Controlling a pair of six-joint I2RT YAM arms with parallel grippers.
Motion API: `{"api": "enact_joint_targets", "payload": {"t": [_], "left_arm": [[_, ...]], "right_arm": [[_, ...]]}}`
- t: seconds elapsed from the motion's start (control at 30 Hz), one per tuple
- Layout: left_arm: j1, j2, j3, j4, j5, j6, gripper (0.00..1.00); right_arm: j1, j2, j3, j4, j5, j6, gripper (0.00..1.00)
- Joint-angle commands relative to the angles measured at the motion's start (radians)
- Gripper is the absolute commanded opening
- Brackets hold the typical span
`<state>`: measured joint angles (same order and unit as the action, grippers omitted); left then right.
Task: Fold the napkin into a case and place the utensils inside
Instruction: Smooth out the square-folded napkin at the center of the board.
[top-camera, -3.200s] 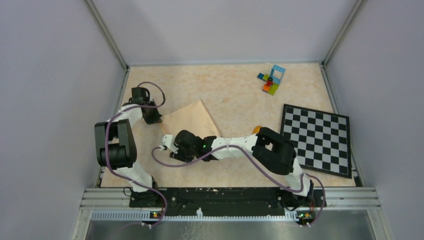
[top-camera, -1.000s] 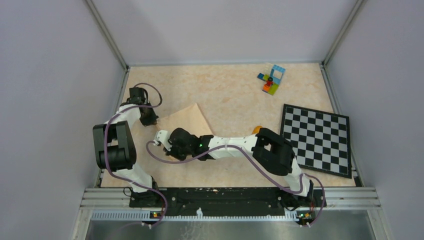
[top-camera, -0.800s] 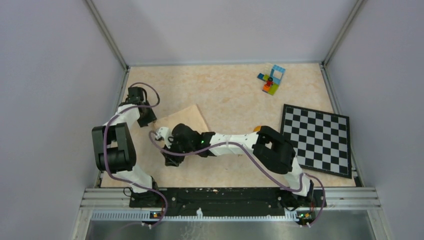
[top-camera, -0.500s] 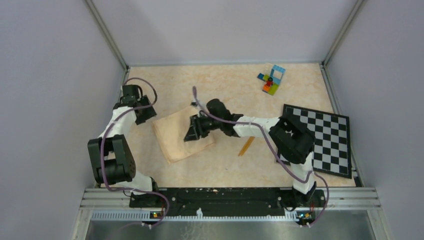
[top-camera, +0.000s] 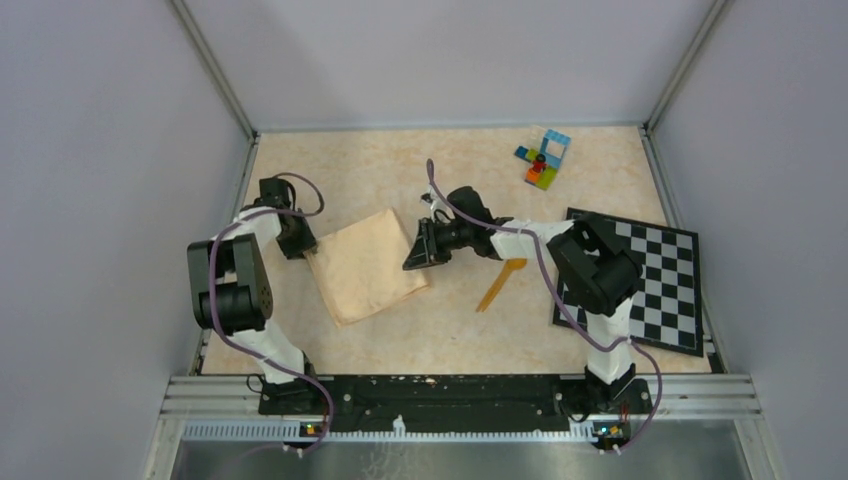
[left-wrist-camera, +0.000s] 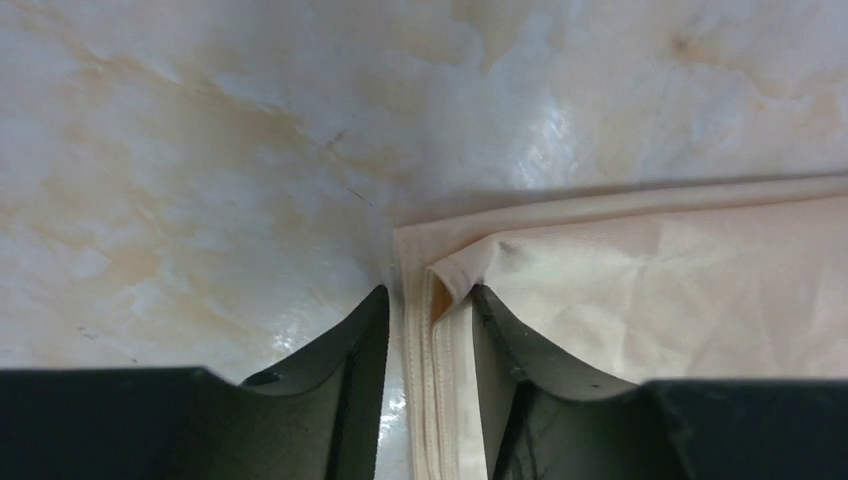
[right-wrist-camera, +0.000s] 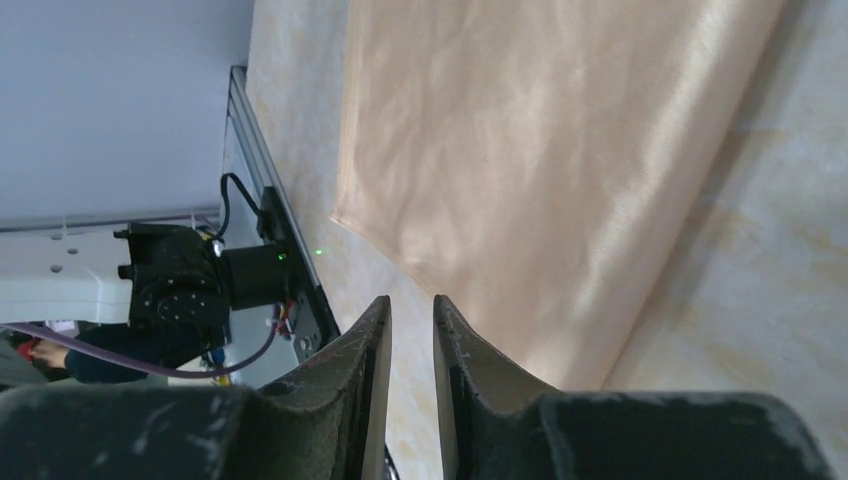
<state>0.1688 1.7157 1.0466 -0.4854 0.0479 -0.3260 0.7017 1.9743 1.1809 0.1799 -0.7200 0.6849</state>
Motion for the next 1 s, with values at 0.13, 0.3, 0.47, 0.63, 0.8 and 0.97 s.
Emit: {"api": "enact_joint_targets", "payload": {"t": [0.13, 0.3, 0.47, 0.63, 0.8, 0.97], "left_arm": [[0.037, 0.057, -0.002, -0.008, -0.109, 0.055, 0.2], [0.038, 0.012, -0.021, 0.009, -0.08, 0.064, 0.16], [0.037, -0.007, -0.026, 0.002, -0.071, 0.058, 0.25], [0.036, -0.039, -0.001, -0.05, -0.073, 0.029, 0.46], [0.036, -0.177, -0.007, -0.103, -0.055, 0.007, 0.56], [0.035, -0.325, -0.102, -0.032, 0.157, -0.031, 0.43]], "right_arm": [[-0.025, 0.059, -0.107, 0.084, -0.051, 0.021, 0.16], [-0.023, 0.036, -0.098, 0.045, -0.063, -0.01, 0.14], [-0.024, -0.024, -0.037, -0.049, -0.032, -0.055, 0.18], [-0.022, 0.011, 0.017, -0.015, -0.063, -0.022, 0.21], [-0.023, 0.084, -0.002, 0.036, -0.052, -0.007, 0.21], [-0.023, 0.123, -0.064, 0.097, -0.04, 0.012, 0.18]]}}
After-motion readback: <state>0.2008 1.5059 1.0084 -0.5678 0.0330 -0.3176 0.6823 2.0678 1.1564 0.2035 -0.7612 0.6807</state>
